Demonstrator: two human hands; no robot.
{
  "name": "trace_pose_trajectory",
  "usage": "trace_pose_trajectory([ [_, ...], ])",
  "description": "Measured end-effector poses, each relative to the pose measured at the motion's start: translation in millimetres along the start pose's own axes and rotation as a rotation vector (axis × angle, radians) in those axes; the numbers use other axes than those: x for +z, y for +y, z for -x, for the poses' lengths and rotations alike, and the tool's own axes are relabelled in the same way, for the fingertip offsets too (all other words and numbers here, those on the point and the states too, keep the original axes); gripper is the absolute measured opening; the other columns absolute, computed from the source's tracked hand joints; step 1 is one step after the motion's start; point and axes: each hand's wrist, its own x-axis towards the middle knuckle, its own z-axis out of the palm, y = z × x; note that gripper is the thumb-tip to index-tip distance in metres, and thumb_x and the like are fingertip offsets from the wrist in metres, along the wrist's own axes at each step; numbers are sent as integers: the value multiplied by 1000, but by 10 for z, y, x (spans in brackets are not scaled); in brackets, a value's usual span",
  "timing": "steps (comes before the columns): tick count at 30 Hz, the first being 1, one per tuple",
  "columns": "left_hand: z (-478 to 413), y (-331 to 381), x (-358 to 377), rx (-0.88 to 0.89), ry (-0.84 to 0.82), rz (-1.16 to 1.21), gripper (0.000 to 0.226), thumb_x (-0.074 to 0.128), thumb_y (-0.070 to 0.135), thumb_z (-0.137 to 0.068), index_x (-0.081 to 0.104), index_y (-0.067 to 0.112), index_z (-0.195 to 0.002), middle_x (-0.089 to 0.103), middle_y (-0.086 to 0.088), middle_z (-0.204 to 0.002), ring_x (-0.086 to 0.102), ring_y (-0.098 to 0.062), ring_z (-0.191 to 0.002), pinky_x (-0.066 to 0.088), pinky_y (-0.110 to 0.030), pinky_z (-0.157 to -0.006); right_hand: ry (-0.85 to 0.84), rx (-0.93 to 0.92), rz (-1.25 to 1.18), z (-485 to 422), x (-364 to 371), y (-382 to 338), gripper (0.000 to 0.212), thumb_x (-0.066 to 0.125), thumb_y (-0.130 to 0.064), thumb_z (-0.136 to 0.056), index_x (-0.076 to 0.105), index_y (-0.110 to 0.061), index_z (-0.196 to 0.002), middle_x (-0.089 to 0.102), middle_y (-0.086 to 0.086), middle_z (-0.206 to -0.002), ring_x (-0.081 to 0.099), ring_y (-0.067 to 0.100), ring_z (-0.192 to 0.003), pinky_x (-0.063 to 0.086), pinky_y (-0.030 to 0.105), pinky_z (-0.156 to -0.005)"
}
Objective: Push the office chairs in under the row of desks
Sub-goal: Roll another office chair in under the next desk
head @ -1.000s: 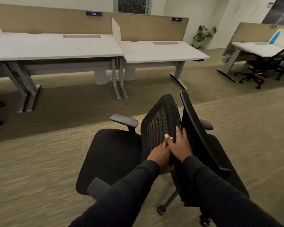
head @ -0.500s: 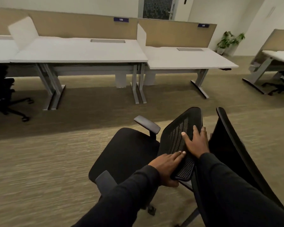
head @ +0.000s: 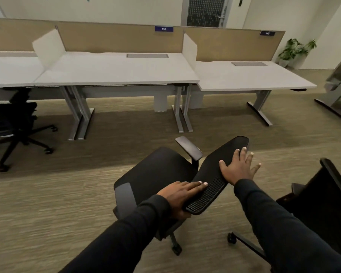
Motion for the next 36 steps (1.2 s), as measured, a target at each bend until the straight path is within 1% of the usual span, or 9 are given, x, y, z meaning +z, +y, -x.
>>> trace_pose_trajectory([
  [3, 38, -496, -203, -51, 25, -25, 102, 58, 57, -76, 1, 37, -158, 30, -3, -160, 43, -27, -132, 43, -42, -100, -19, -17, -4, -272, 10, -394, 88, 38, -63, -92, 12, -16, -161, -3, 11, -169, -8, 36, -154, -5, 67, -118],
  [5, 44, -834, -345, -76, 24, -73, 103, 63, 54, -77, 0, 41, -157, 33, -2, -158, 45, -27, -130, 44, -42, -98, -41, -51, -1, -476, 22, -639, 83, 37, -67, -90, 18, -26, -160, -3, 14, -168, -7, 39, -153, -6, 67, -117],
  [8, 10, -1340, -548, -109, 17, -94, 102, 68, 50, -79, 2, 45, -156, 34, -3, -158, 45, -28, -129, 44, -43, -97, -60, -105, 13, -846, 39, -971, 74, 37, -71, -88, 32, -37, -154, -2, 16, -168, -6, 42, -152, -7, 66, -116],
  [12, -157, -2032, -830, -152, -10, -109, 100, 65, 53, -81, -2, 51, -154, 32, -2, -158, 43, -29, -131, 42, -46, -100, -38, -154, -5, -1435, 69, -1372, 63, 41, -70, -88, 45, -41, -143, 3, 16, -167, -4, 41, -153, -6, 66, -118],
  [16, -391, -2684, -1070, -184, -35, -154, 100, 63, 56, -80, -5, 53, -153, 33, -4, -157, 43, -29, -133, 39, -44, -103, -47, -186, -42, -2017, 85, -1799, 61, 43, -70, -89, 45, -40, -143, 1, 18, -167, -4, 41, -153, -4, 64, -119],
  [20, -603, -3304, -1299, -251, -54, -171, 98, 59, 59, -80, -8, 56, -151, 30, -6, -159, 37, -30, -137, 35, -45, -108, -48, -232, -32, -2538, 84, -2181, 74, 38, -81, -86, 40, -40, -147, -2, 21, -166, -5, 42, -152, -2, 62, -120],
  [25, -739, -4090, -1586, -363, -46, -204, 92, 58, 56, -85, -7, 55, -151, 31, -3, -158, 35, -28, -138, 33, -45, -109, -145, -331, -81, -3095, 111, -2568, 117, 15, -105, -60, 17, -41, -158, -21, 20, -164, -21, 43, -150, -6, 57, -122],
  [31, -936, -5074, -1856, -473, 16, -231, 81, 63, 39, -87, 19, 45, -154, 41, 3, -150, 42, -21, -132, 35, -38, -104, -210, -378, -95, -3744, 182, -3221, 136, 26, -111, -46, 6, -38, -159, -33, 24, -158, -33, 50, -142, -11, 60, -118],
  [36, -1206, -5927, -2132, -520, 42, -200, 69, 63, 29, -78, 43, 34, -144, 59, 3, -124, 53, -22, -117, 39, -36, -95, -240, -354, -58, -4332, 199, -3833, 141, 28, -111, -44, -1, -35, -159, -37, 28, -154, -37, 54, -137, -14, 63, -115],
])
